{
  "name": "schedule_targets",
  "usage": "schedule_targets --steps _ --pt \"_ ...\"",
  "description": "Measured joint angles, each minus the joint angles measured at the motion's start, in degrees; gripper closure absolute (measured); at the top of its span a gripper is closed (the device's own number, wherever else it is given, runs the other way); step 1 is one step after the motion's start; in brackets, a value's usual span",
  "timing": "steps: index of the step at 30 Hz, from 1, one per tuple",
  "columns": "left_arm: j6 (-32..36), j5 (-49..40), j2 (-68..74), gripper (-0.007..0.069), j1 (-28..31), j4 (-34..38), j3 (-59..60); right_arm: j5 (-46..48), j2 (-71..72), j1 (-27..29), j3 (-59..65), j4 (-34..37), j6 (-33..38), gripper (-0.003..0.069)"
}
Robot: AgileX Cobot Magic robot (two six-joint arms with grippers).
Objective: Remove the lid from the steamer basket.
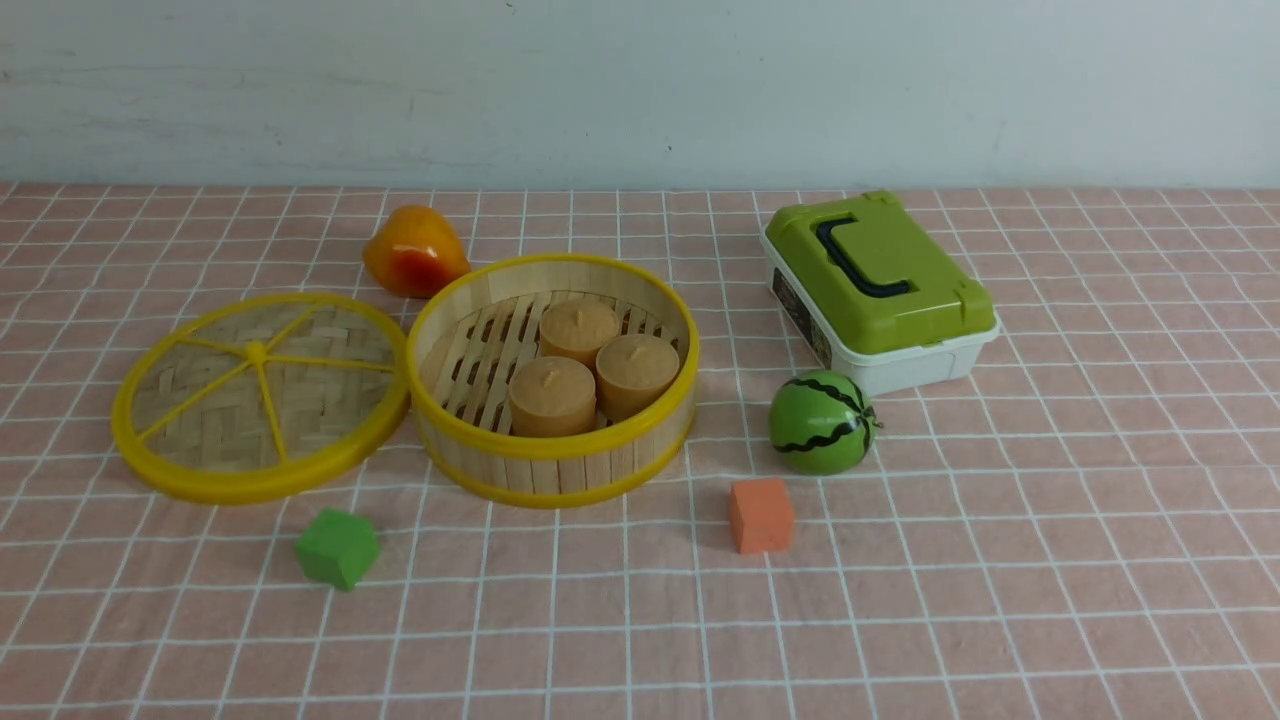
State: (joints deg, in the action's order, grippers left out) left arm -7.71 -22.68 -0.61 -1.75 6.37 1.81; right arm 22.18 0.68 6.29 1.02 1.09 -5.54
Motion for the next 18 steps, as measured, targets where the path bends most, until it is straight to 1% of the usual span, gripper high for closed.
schedule_targets --steps 18 --pt "0.0 0.0 0.0 0.0477 0.0 0.0 0.0 0.0 0.0 0.0 0.0 0.0 0.0 0.0418"
